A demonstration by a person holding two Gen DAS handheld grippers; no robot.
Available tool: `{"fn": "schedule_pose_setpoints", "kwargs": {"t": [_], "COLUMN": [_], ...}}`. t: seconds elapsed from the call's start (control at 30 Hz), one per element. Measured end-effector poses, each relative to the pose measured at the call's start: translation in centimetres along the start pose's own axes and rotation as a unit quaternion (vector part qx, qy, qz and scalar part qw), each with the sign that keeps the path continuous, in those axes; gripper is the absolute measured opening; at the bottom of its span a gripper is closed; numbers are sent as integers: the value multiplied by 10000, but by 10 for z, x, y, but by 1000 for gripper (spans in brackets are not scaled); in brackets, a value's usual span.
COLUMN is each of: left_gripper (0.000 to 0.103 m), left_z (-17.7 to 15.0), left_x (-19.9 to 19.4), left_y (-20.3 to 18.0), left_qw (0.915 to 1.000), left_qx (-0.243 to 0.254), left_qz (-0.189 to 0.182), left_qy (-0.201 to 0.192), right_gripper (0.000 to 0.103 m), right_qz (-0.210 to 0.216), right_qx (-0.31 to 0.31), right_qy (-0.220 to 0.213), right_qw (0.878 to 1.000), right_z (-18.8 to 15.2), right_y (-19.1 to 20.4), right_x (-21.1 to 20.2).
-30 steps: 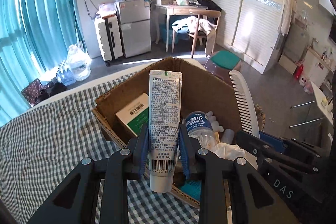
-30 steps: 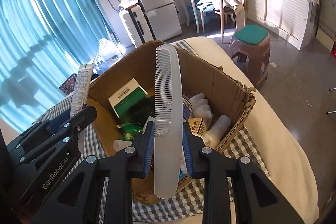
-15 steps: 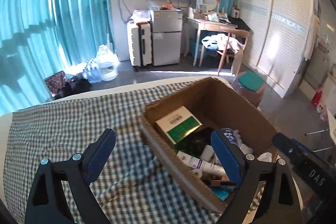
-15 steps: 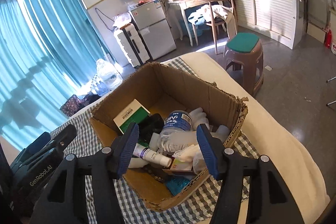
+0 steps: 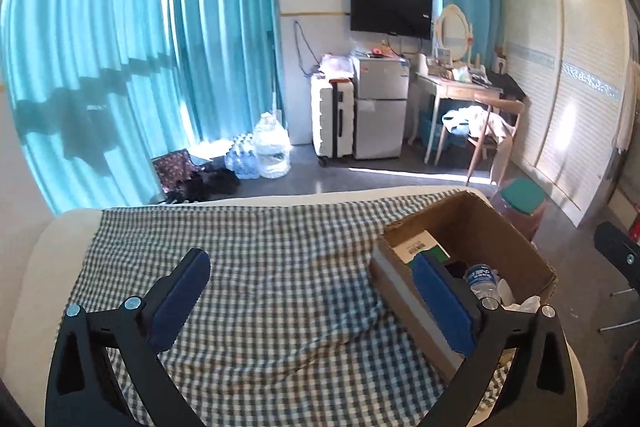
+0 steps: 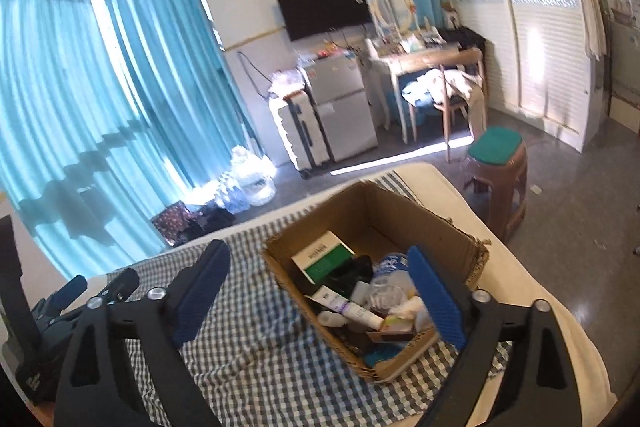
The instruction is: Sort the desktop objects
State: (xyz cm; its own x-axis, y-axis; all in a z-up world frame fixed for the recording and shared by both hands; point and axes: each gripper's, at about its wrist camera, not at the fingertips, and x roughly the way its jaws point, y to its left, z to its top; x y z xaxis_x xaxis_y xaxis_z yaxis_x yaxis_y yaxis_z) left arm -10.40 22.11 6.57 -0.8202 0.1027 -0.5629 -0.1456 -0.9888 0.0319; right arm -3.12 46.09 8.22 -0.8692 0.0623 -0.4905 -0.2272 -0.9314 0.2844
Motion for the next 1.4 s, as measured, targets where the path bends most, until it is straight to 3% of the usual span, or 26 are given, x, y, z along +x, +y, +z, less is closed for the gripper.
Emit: {"fn": "schedule_pose_setpoints", "kwargs": {"t": [0.07,0.17,0.23,0.33,0.43,0.57,0.63,1.07,1.27,1.4], "left_gripper": [103,103,103,103,103,103,103,103,103,103], "left_z": [-8,-30,-54,-84,-104,-112,-110,-110,-115,-118], "left_x": [-3,-2,-4,-3,4,15,16,13,23,14], "left_y": [12,29,37,40,38,43,45,36,43,41], "left_qw": [9999,9992,9969,9978,9987,9989,9993,9996,9969,9970], "left_qx": [-79,-281,-494,-387,-90,-242,-304,-222,-508,-352], "left_qz": [110,284,571,448,469,384,205,140,414,668], "left_qy": [-18,-66,-235,-300,-189,91,102,38,447,154], "right_gripper": [103,103,103,103,103,103,103,103,103,103], "right_qz": [69,90,-12,-351,-356,-138,-181,-344,-421,-349], "right_qx": [-83,-209,-322,-729,-1246,-992,-995,-1124,-943,-846], "right_qy": [-250,-373,-207,-21,140,330,368,411,604,692], "right_qw": [9996,9990,9993,9967,9915,9944,9942,9922,9928,9934], "right_z": [-17,-47,-72,-110,-130,-132,-134,-138,-141,-144], "right_y": [8,17,24,35,47,47,47,55,52,53], "right_x": [-7,-4,2,16,34,49,54,61,66,68]}}
